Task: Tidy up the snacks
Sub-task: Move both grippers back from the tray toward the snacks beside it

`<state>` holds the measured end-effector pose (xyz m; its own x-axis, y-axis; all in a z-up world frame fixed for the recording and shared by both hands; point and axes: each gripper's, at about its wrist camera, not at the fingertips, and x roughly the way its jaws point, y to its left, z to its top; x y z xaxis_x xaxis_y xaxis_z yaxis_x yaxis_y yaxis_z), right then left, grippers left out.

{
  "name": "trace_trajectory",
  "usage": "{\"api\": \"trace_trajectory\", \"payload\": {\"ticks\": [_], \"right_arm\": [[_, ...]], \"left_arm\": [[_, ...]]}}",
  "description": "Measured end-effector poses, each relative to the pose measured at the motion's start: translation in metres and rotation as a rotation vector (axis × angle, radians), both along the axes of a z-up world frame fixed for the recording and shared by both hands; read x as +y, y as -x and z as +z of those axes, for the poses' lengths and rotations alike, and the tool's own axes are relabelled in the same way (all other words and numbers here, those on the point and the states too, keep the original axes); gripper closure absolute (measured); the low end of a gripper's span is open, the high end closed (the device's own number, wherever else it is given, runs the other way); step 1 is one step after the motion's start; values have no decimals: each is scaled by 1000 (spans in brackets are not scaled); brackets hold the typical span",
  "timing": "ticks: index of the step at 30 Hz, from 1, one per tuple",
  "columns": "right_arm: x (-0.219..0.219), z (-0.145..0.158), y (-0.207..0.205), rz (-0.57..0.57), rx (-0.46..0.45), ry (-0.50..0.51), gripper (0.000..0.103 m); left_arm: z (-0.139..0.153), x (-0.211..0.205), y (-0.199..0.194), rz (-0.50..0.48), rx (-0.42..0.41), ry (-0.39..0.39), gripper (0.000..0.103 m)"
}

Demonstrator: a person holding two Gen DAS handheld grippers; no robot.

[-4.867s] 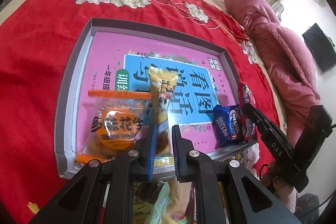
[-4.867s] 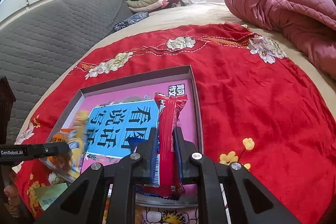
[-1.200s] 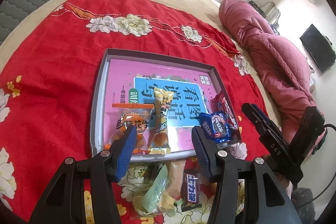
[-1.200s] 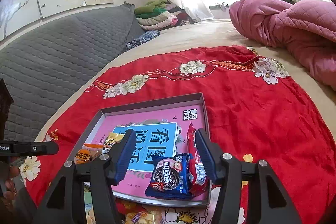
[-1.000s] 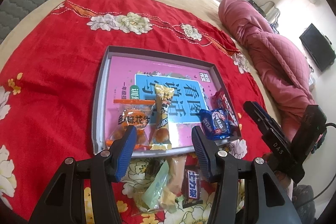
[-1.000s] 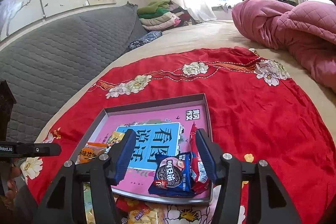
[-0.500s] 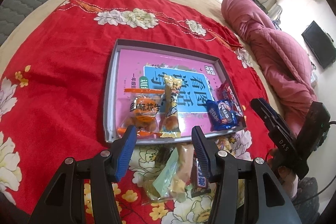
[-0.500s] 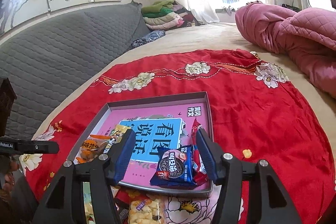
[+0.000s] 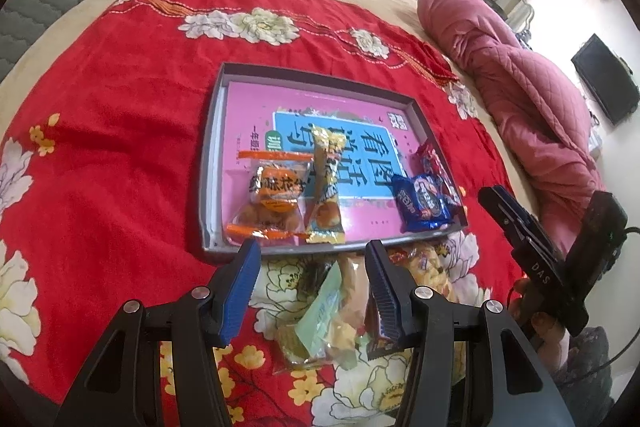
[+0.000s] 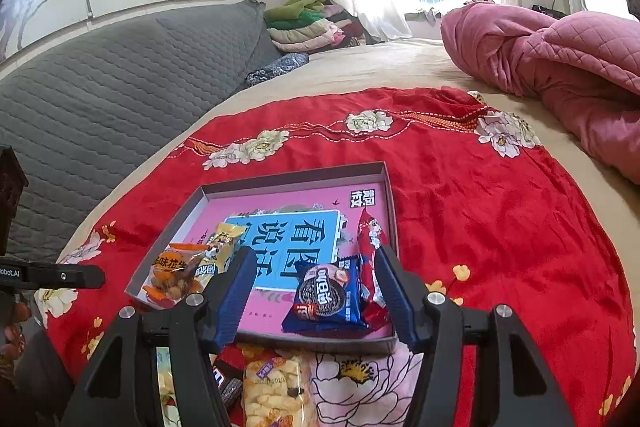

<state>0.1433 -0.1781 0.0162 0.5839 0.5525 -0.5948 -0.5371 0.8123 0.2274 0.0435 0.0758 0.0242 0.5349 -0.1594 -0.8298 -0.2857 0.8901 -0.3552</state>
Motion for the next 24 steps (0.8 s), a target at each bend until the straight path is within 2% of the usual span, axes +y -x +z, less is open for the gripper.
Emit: {"api": "trace_trajectory", "payload": {"ticks": [13,24], "right_arm": [[0,-4,10,2,18,24,40],[-2,-6,15,6,42,27,38]], "left_arm": [[-15,-31,5,-118,48,-70,47],[-36,-41,7,-162,104,-52,47]]}}
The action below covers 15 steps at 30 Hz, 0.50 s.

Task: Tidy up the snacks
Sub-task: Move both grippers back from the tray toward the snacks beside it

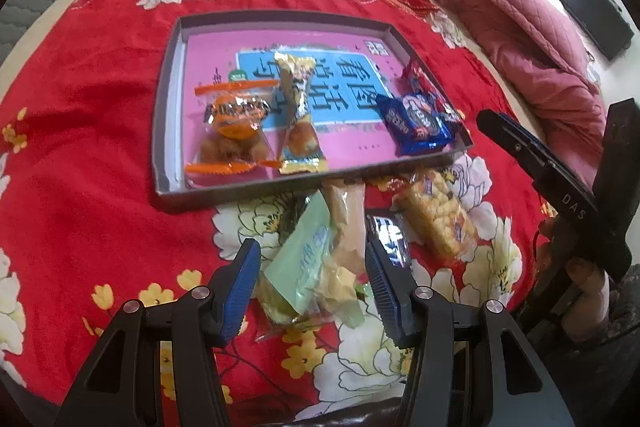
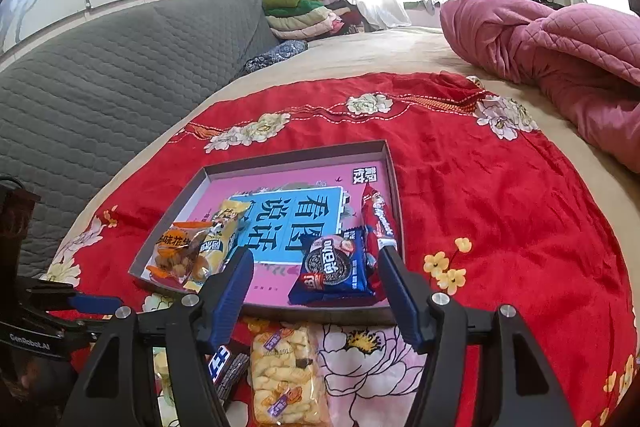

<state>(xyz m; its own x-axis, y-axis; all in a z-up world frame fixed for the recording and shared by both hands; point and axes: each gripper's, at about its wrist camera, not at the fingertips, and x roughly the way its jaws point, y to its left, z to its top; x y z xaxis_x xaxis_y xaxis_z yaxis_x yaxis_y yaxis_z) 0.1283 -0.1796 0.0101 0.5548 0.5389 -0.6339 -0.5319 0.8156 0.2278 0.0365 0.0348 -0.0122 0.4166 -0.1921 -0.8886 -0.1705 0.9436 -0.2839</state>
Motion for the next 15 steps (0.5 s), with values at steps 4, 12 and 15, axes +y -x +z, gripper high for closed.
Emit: {"api": "trace_trajectory", "payload": {"ticks": [4,12,15], "right_arm": [[-1,-1,4,2,13,4,37],[-6,-3,7,-9,43,-1,36],[-7,-4,7,-10,55,1,36]], "left_arm": [[-6,-5,2,-19,13,-6,47],[-12,-19,3,-71,26,-33,47],[-13,-24,3,-89,31,-35,47]]}}
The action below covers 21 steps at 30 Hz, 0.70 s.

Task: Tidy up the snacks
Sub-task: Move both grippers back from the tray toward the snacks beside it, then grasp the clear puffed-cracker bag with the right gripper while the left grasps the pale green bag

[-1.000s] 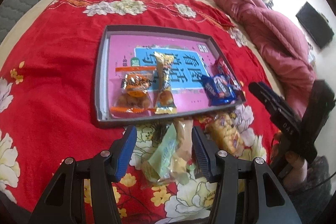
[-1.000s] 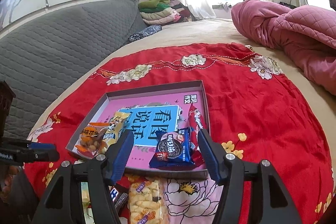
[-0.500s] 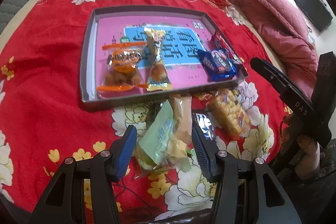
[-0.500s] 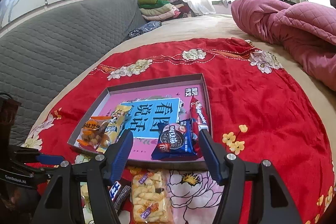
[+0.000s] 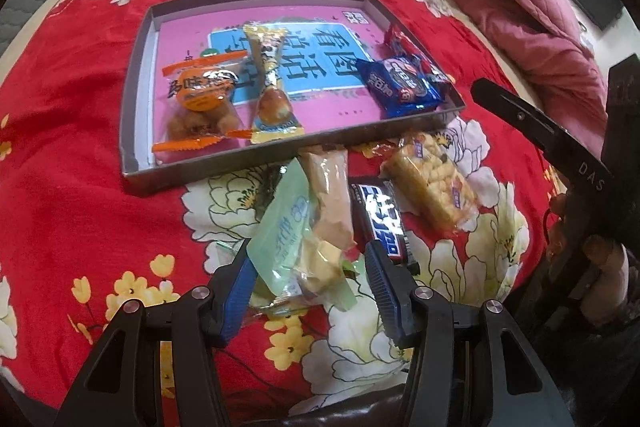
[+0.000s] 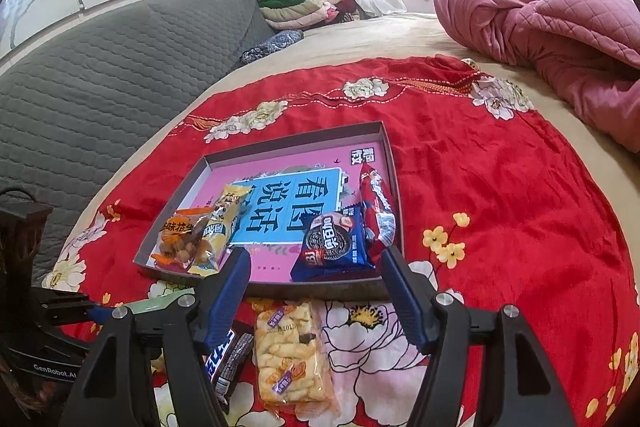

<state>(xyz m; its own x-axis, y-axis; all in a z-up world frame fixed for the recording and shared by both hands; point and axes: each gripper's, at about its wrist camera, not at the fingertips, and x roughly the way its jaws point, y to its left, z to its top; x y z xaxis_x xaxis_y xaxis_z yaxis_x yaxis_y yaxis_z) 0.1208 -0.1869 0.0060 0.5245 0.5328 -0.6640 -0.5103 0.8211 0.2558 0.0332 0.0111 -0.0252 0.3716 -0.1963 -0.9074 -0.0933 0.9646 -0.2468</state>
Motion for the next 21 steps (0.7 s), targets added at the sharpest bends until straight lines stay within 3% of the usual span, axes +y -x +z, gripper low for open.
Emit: {"api": "trace_trajectory", "payload": {"ticks": [7,17,21], "right_arm": [[2,-7,3,14,38,30,36],[7,-32,11,43,164,124,36],[16,-37,19,84,162,165,36]], "left_arm": [[-4,-15,0,-54,6,-66,47],[-13,-26,1,-107,17,-146,47],[-14,-28,0,-117,14,-170,47]]}}
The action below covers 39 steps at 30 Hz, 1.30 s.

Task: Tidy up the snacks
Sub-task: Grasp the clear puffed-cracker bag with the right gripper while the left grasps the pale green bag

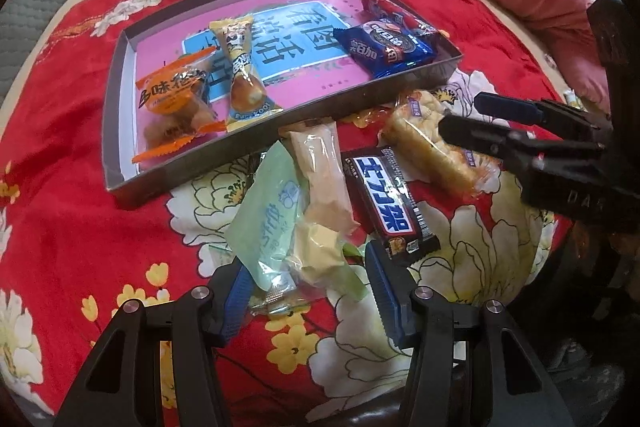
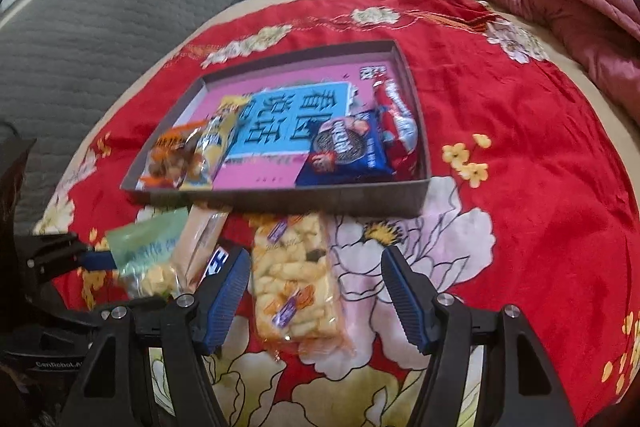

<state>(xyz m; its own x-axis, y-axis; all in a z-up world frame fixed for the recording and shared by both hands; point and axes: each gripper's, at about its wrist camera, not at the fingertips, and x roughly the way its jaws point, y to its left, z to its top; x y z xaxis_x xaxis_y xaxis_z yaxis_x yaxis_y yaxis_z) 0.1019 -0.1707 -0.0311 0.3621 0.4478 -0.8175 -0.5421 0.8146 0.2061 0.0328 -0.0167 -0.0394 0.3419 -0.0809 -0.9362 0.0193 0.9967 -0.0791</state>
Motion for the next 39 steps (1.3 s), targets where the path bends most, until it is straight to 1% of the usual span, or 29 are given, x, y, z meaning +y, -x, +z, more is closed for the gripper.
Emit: {"api": "trace_trajectory", "payload": {"ticks": [5,12,15,16,19,23,25,32,34,36,37,38,39], "right_arm": [[11,-8,6,36,-6,67,36],[7,-10,2,20,18,57,36],[9,-11,2,26,17,62,36],[10,-12,2,29,18,64,36],[14,-16,3,39,27,80,36],[16,-22,2,40,36,101,36],[18,-25,2,40,36,109,36],[29,-31,2,68,0,152,36],[30,-31,1,75,-7,151,37],[30,-32,0,78,-7,145,49],[29,-31,-1,81,-1,133,51],[29,-31,-1,83,5,120,56],[28,-30,-1,86,8,111,56]], "left_arm": [[-3,0,-1,-20,3,-45,47],[-5,-8,-1,-75,-2,-122,47],[-6,-9,-2,-83,-7,-132,47],[-5,-8,-3,-81,-9,-127,47],[-3,-3,-4,-61,-21,-80,58],[-2,12,-7,-17,-22,17,60],[-2,16,-7,-7,-26,40,61],[2,18,-5,4,-41,67,62],[4,20,-4,10,-48,72,62],[8,23,-3,20,-55,85,62],[9,24,-2,25,-59,91,62],[11,26,-2,30,-63,98,63],[13,27,-2,36,-68,102,64]]}}
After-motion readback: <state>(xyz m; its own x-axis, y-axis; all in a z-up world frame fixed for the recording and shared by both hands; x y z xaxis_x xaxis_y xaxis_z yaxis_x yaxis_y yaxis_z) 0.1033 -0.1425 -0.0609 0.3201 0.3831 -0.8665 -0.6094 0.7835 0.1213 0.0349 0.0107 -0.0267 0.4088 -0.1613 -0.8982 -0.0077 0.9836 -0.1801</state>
